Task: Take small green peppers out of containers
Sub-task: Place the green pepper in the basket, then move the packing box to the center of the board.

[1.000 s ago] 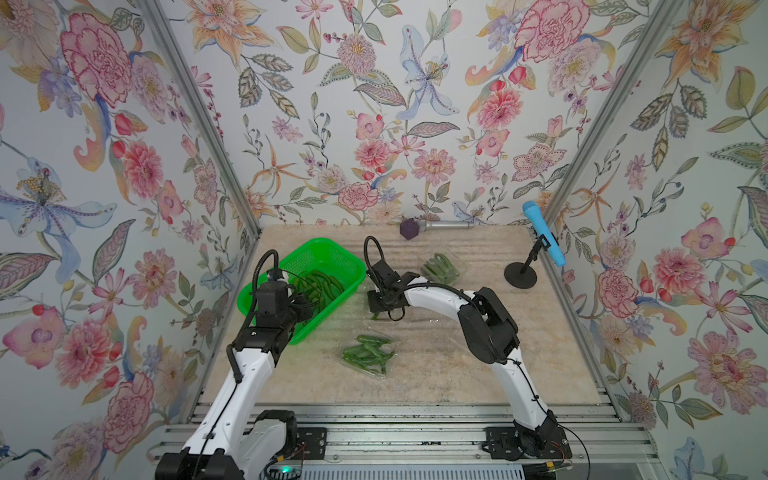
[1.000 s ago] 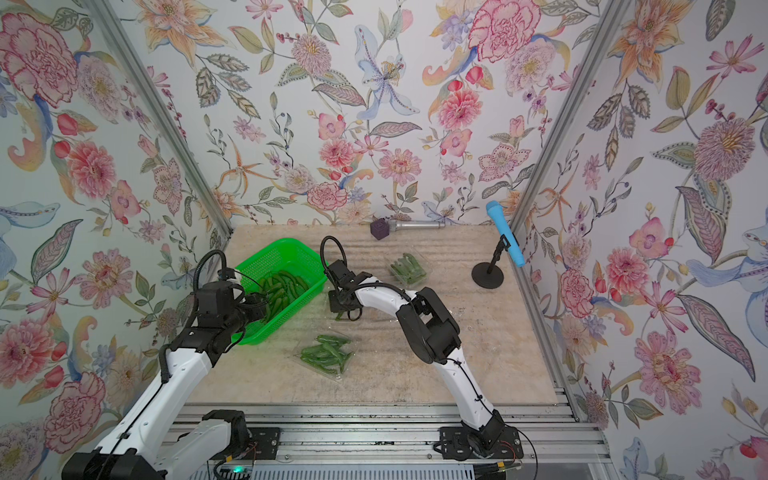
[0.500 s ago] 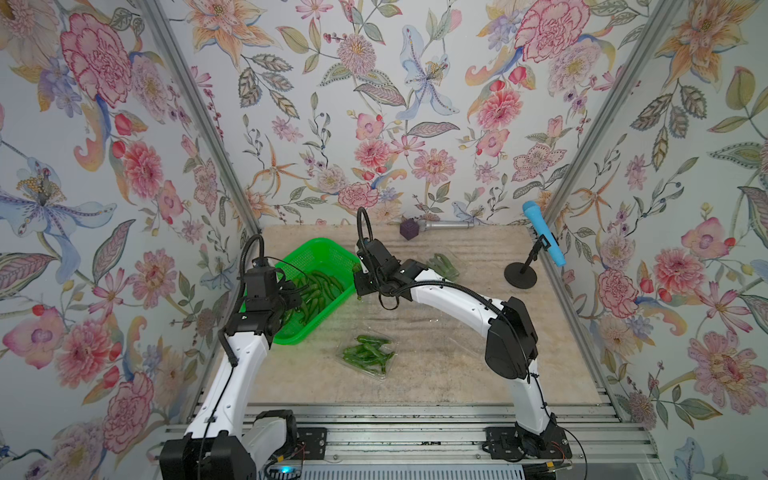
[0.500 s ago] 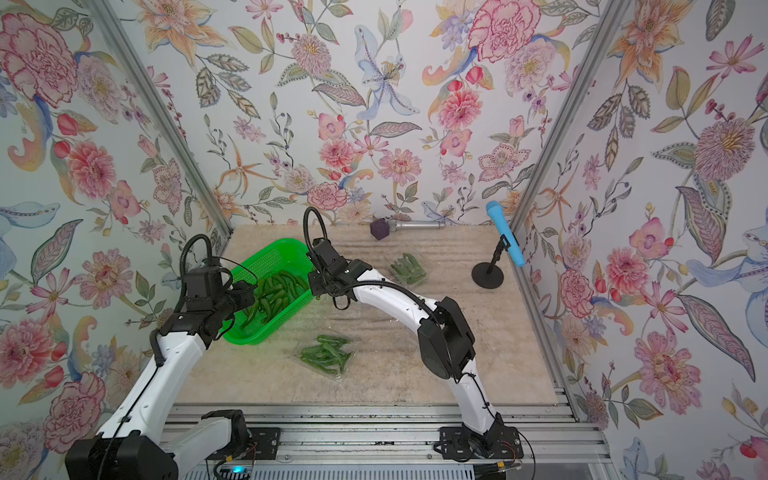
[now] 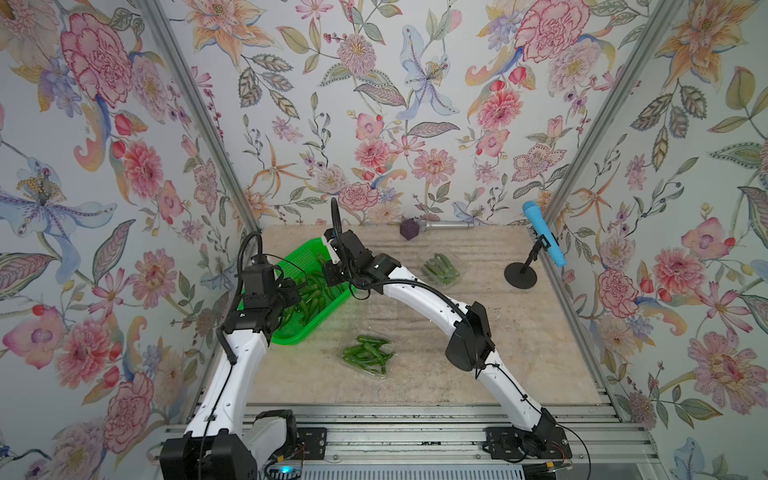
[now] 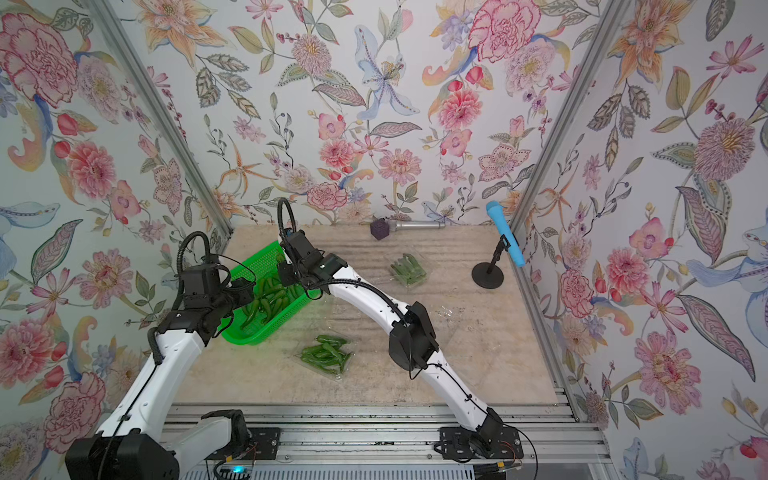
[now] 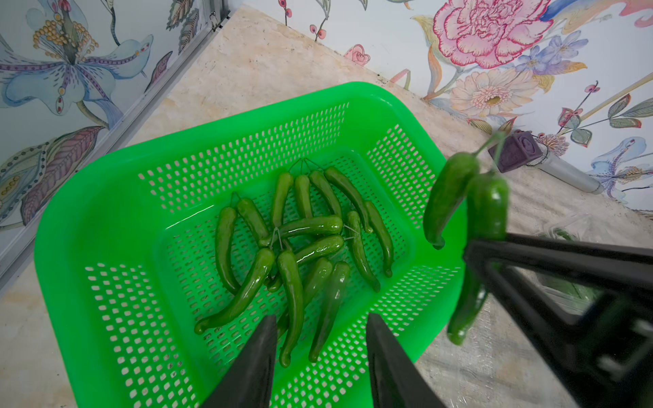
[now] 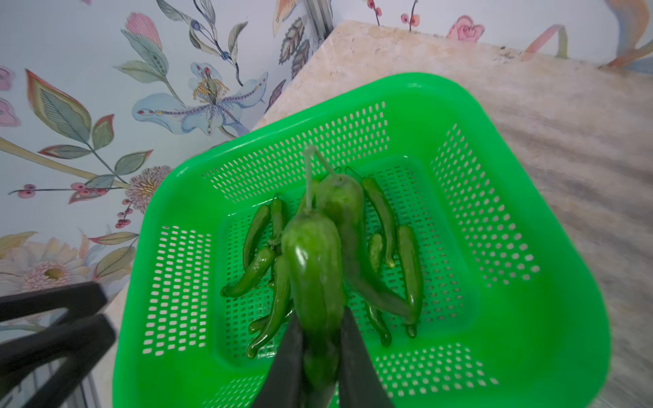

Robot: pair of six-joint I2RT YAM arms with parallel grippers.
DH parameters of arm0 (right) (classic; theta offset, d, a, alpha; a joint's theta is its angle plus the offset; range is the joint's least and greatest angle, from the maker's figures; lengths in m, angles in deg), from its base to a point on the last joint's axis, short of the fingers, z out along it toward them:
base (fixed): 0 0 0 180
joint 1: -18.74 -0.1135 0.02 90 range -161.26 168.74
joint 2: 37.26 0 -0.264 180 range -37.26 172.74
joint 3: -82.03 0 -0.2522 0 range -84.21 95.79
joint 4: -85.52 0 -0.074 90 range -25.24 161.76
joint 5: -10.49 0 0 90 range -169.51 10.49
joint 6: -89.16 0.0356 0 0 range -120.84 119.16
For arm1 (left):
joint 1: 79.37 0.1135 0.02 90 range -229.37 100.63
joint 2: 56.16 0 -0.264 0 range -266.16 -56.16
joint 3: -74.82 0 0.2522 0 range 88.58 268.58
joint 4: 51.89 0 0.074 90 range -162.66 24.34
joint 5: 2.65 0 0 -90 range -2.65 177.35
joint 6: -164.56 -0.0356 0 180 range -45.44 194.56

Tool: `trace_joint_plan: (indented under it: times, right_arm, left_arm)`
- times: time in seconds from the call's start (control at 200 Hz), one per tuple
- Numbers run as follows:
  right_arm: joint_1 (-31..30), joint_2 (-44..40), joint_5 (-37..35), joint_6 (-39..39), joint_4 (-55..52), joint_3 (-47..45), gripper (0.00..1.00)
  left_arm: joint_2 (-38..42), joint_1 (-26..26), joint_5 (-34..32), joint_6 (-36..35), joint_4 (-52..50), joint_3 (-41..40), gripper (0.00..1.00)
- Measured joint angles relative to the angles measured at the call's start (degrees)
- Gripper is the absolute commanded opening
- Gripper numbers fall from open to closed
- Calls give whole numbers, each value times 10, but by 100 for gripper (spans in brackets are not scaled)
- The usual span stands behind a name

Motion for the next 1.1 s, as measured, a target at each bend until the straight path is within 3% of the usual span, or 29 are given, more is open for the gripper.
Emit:
trace_joint_plan:
  times: [0.165,0.435,0.706,0.846,1.096]
  right_arm:
    - [4,68,20,-8,-14,39,15]
    - [21,88,26,-25,-16,53,46]
    - [36,31,22,-50,-17,6,50]
    - [37,-84,13,-62,-2,-134,54]
    - [36,-402,13,-16,136,-581,60]
  left_arm:
    - [15,0,13,0,4,-11,45]
    - [21,0,33,-7,7,-35,49]
    - [24,-1,61,-13,2,-47,49]
    - [41,-29,65,-13,-28,-50,49]
    - [119,-175,70,38,-78,-68,49]
